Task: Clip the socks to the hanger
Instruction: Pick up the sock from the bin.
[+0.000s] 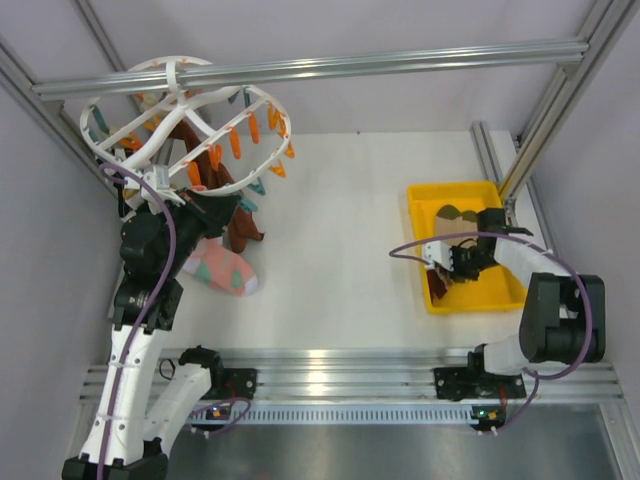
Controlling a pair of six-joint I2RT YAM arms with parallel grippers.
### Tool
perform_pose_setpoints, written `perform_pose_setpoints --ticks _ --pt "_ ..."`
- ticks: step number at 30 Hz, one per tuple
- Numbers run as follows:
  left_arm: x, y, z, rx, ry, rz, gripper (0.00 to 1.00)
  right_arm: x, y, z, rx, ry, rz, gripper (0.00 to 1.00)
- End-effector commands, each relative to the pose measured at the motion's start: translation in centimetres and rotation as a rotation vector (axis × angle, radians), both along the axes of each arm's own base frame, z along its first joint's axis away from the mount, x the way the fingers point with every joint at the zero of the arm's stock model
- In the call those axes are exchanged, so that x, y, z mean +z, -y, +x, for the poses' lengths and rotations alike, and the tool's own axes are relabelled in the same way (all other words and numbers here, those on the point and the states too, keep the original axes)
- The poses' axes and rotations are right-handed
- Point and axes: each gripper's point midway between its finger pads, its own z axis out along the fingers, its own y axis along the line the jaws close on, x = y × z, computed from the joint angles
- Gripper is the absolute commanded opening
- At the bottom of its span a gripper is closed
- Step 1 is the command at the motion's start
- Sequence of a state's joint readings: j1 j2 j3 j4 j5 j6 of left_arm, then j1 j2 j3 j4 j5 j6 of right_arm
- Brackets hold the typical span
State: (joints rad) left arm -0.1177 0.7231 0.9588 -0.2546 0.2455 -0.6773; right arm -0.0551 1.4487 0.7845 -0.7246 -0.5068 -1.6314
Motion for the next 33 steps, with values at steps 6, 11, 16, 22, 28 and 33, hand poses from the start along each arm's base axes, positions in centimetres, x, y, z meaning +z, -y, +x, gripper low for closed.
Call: perform_pose_setpoints --ticks 6,11,16,22,28,33 --pt "-0.3 -3.0 2.9 0.166 0.016 0.035 0.0 5.4 2.5 1.5 -0.134 0.055 0.046 0.01" --pt "-0.6 -2.9 3.0 0.163 0.012 0.035 0.0 6.7 5.0 1.3 -0.212 0.005 0.042 0.03" --pt "-0.5 -2.8 3.1 0.16 0.016 0.027 0.0 4.8 6.1 0.4 -0.277 -0.103 -0.003 0.0" --pt "-0.5 -2.8 3.3 0.159 0.013 0.023 0.0 2.5 6.5 1.2 -0.473 -0.256 0.006 0.02" --pt "-0.4 -2.7 3.3 0.156 0.012 0.023 0.0 2.9 6.2 1.0 -0.389 -0.179 0.006 0.57" --pt "-0.6 -2.6 3.4 0.153 0.003 0.015 0.0 3.9 4.9 0.7 -0.274 -0.098 0.025 0.61"
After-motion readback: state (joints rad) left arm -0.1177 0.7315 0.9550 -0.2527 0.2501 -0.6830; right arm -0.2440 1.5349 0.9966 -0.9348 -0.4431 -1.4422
